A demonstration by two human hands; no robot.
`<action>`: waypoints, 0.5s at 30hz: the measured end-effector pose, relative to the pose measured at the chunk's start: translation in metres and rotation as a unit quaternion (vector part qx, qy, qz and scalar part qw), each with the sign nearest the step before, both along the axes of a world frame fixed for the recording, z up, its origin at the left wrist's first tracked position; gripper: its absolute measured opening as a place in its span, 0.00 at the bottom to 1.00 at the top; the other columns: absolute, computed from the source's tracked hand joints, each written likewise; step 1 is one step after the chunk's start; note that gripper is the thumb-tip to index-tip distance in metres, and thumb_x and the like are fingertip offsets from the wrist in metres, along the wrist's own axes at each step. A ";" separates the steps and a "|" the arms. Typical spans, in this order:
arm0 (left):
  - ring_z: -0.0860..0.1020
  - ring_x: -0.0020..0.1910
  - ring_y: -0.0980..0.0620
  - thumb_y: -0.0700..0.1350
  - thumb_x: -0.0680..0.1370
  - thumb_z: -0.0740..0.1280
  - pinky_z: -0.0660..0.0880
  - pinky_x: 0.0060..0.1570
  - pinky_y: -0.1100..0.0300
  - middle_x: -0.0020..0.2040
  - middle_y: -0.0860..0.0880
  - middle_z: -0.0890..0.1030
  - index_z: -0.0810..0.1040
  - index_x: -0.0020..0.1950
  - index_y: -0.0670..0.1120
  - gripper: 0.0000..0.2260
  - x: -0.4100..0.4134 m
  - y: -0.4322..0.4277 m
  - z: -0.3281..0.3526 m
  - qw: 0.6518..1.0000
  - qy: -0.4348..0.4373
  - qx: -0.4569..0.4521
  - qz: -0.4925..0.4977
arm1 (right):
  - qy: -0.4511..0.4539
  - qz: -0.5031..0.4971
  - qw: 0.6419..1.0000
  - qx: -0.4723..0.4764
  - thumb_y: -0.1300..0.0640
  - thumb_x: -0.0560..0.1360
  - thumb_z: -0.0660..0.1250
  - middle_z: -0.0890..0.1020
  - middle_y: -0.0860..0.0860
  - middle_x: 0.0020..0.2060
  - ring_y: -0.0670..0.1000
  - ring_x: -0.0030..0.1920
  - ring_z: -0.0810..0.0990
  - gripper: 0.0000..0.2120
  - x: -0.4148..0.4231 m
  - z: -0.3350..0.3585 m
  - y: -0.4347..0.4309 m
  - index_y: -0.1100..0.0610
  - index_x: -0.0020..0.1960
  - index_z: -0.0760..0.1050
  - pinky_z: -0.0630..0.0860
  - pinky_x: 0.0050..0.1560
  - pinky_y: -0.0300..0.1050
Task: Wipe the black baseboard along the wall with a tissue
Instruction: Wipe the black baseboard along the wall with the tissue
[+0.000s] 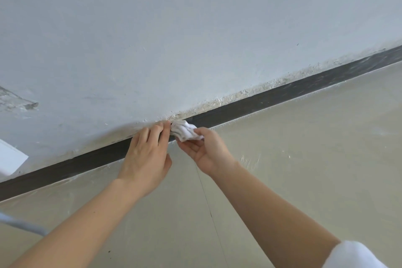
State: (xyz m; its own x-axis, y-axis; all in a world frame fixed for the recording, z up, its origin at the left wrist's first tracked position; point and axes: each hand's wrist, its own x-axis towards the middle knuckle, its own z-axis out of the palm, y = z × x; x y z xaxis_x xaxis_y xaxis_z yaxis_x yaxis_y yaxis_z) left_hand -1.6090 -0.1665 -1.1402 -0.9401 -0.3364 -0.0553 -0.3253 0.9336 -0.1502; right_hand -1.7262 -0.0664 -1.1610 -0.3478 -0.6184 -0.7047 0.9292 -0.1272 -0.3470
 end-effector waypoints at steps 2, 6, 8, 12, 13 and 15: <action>0.73 0.46 0.41 0.41 0.64 0.71 0.75 0.48 0.49 0.53 0.41 0.75 0.69 0.67 0.34 0.32 0.000 0.001 0.001 1.000 -0.002 0.000 0.002 | -0.012 -0.037 0.999 -0.001 0.68 0.76 0.55 0.80 0.64 0.41 0.57 0.37 0.82 0.10 -0.017 0.008 0.000 0.69 0.49 0.74 0.83 0.39 0.46; 0.74 0.47 0.41 0.41 0.64 0.71 0.75 0.50 0.48 0.54 0.40 0.75 0.68 0.68 0.34 0.33 0.000 0.000 0.001 1.000 -0.006 0.001 0.004 | -0.002 -0.098 0.995 0.033 0.72 0.75 0.54 0.79 0.65 0.41 0.59 0.37 0.82 0.09 -0.054 0.017 0.023 0.70 0.47 0.73 0.83 0.33 0.46; 0.74 0.47 0.40 0.40 0.64 0.70 0.75 0.51 0.48 0.55 0.40 0.75 0.68 0.68 0.34 0.33 0.000 0.001 0.001 1.000 -0.005 0.000 0.004 | 0.004 -0.144 0.989 0.033 0.72 0.75 0.54 0.79 0.65 0.41 0.58 0.35 0.82 0.09 -0.069 0.016 0.040 0.71 0.47 0.73 0.83 0.33 0.45; 0.74 0.49 0.40 0.39 0.64 0.70 0.75 0.52 0.48 0.56 0.39 0.75 0.68 0.67 0.33 0.33 0.000 0.002 0.000 1.000 -0.002 0.007 0.005 | -0.005 -0.233 0.971 0.051 0.65 0.77 0.54 0.81 0.60 0.36 0.53 0.33 0.81 0.12 -0.082 0.007 0.066 0.68 0.46 0.76 0.82 0.34 0.42; 0.74 0.49 0.40 0.39 0.64 0.70 0.75 0.52 0.48 0.56 0.39 0.75 0.68 0.67 0.33 0.32 0.000 0.002 0.000 1.000 0.000 0.009 0.007 | -0.003 -0.223 0.973 0.064 0.63 0.77 0.54 0.81 0.58 0.32 0.52 0.30 0.81 0.13 -0.078 0.003 0.067 0.66 0.45 0.76 0.81 0.32 0.40; 0.75 0.48 0.40 0.38 0.63 0.70 0.76 0.50 0.48 0.55 0.40 0.76 0.69 0.66 0.33 0.32 -0.001 0.003 0.001 1.000 0.005 0.014 0.008 | -0.009 -0.175 0.981 0.088 0.62 0.77 0.54 0.80 0.57 0.28 0.51 0.24 0.79 0.13 -0.063 -0.009 0.063 0.65 0.43 0.75 0.79 0.27 0.39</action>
State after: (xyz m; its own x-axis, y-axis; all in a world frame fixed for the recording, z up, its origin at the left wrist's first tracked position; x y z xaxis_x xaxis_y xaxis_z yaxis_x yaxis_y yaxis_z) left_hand -1.6102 -0.1633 -1.1397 -0.9349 -0.3505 -0.0557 -0.3421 0.9318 -0.1216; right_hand -1.7888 -0.0031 -1.1701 -0.5045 -0.3315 -0.7972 0.8450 -0.3793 -0.3770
